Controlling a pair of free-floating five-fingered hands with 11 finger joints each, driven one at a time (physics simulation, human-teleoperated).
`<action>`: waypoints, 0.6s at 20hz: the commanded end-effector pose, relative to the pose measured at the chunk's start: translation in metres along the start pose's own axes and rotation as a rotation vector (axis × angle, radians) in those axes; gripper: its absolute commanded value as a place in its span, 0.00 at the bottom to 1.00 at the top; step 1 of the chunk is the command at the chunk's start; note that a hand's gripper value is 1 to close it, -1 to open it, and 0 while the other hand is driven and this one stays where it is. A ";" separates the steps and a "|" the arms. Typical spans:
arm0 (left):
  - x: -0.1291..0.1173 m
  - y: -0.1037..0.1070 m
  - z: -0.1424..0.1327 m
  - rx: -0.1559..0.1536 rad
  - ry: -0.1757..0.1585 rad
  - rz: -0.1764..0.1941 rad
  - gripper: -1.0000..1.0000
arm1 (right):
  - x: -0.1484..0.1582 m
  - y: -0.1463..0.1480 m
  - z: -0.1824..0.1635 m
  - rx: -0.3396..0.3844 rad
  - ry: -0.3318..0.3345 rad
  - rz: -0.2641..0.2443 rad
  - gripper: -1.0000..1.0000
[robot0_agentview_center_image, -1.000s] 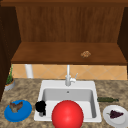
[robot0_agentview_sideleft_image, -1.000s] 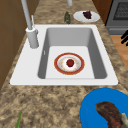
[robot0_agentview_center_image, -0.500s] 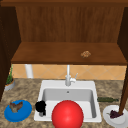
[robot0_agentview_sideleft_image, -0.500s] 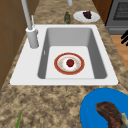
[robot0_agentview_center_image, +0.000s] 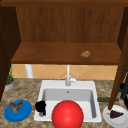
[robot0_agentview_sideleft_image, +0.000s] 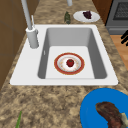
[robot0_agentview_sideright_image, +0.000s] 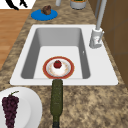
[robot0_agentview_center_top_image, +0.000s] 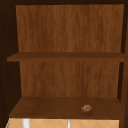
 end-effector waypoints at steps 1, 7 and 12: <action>0.000 0.000 0.000 0.000 0.000 0.000 0.50 | 0.021 -0.028 0.021 0.002 0.004 -0.002 0.00; 0.000 0.000 0.000 0.000 0.000 0.000 0.50 | 0.062 -0.032 0.020 -0.026 0.111 0.022 0.00; 0.000 0.000 0.000 0.000 0.000 0.000 0.50 | 0.096 -0.038 0.012 -0.042 0.198 0.022 0.00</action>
